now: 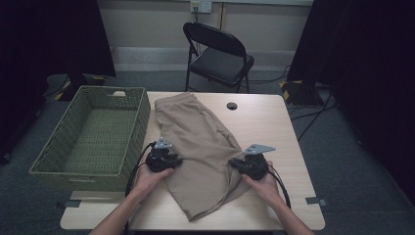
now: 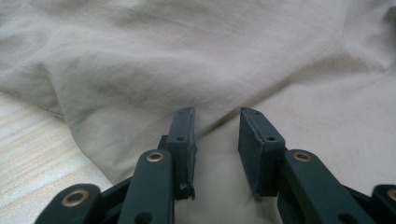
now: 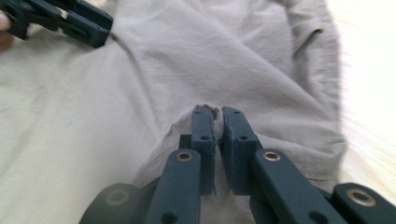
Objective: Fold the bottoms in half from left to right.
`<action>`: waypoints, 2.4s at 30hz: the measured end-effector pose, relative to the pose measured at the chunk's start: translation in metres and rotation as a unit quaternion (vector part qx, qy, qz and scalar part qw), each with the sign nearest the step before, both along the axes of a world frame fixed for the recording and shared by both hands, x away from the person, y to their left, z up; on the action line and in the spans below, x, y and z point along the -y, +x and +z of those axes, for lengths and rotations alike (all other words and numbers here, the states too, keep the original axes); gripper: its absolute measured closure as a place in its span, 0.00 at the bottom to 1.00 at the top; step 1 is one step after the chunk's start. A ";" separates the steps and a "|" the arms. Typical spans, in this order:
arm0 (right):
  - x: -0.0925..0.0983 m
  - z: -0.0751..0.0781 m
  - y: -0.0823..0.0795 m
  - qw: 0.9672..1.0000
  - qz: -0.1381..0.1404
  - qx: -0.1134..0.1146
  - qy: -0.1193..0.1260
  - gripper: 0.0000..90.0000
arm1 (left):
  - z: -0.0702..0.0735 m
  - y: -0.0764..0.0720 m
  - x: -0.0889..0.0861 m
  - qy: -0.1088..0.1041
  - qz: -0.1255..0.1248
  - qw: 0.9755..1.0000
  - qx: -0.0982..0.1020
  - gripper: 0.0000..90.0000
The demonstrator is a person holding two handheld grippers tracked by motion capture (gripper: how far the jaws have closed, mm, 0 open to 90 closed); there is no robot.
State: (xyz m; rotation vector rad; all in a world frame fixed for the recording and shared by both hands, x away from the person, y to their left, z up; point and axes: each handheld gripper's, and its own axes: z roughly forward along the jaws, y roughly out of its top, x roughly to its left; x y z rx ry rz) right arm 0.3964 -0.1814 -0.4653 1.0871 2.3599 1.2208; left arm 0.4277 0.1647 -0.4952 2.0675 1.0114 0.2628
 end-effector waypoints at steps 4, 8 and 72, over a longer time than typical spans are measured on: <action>0.016 0.007 -0.013 1.000 0.001 0.004 0.014 0.93 | 0.000 0.000 0.000 -0.001 0.001 1.000 -0.001 0.74; 0.029 0.011 -0.027 1.000 0.008 0.007 0.021 0.93 | 0.000 0.001 0.000 -0.004 0.002 1.000 -0.004 0.74; 0.022 -0.021 -0.068 0.990 0.101 -0.029 -0.093 0.70 | -0.001 0.002 -0.003 -0.018 -0.007 1.000 -0.011 0.65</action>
